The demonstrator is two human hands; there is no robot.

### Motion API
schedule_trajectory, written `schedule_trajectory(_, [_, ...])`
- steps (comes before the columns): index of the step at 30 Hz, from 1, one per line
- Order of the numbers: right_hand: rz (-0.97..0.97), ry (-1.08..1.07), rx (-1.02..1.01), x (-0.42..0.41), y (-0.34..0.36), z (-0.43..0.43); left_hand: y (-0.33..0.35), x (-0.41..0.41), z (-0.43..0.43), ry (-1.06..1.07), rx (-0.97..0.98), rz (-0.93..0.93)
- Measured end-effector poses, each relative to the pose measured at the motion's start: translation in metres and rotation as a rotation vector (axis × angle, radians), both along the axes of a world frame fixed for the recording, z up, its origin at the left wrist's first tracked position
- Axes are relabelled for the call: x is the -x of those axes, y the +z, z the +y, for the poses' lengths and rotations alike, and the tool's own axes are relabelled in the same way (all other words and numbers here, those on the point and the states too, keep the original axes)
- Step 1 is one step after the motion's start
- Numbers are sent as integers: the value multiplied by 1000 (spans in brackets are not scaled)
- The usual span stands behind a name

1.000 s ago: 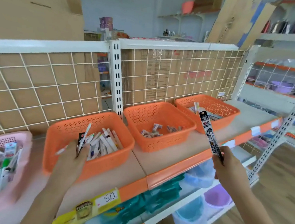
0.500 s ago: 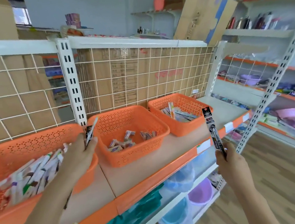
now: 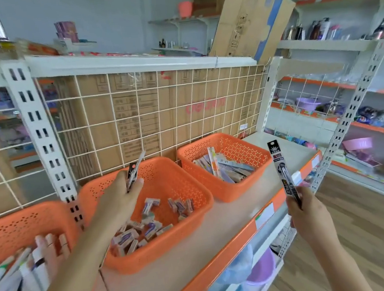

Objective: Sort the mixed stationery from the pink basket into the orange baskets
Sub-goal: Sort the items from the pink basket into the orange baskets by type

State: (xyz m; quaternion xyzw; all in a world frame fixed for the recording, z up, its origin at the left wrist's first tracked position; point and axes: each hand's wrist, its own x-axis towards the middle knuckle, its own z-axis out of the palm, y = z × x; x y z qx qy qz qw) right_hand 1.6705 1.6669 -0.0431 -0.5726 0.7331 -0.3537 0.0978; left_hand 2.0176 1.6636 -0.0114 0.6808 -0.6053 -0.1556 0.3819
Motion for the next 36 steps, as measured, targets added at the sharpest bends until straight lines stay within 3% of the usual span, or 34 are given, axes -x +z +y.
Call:
schedule_trajectory(13, [-70, 253, 45, 30, 18, -166, 6, 94, -113, -48, -23, 58])
schedule_trajectory(18, [-207, 410, 63, 28, 37, -219, 19, 141, -164, -39, -25, 65])
schedule_trajectory(21, [-301, 517, 70, 16, 44, -243, 23, 160, -196, -23, 6, 224])
schedule_trajectory(26, [-448, 604, -44, -10, 40, -274, 23, 187, -241, 114, -37, 759])
schedule_trajectory(28, [-423, 626, -112, -18, 29, -285, 15, 194, -252, 187, -95, 762])
schedule_trajectory(32, [-302, 646, -348, -24, -1, -303, -11, 198, -258, 198, -299, 601])
schedule_trajectory(36, [4, 703, -394, -11, -10, -306, -19, 196, -246, 152, -366, 506])
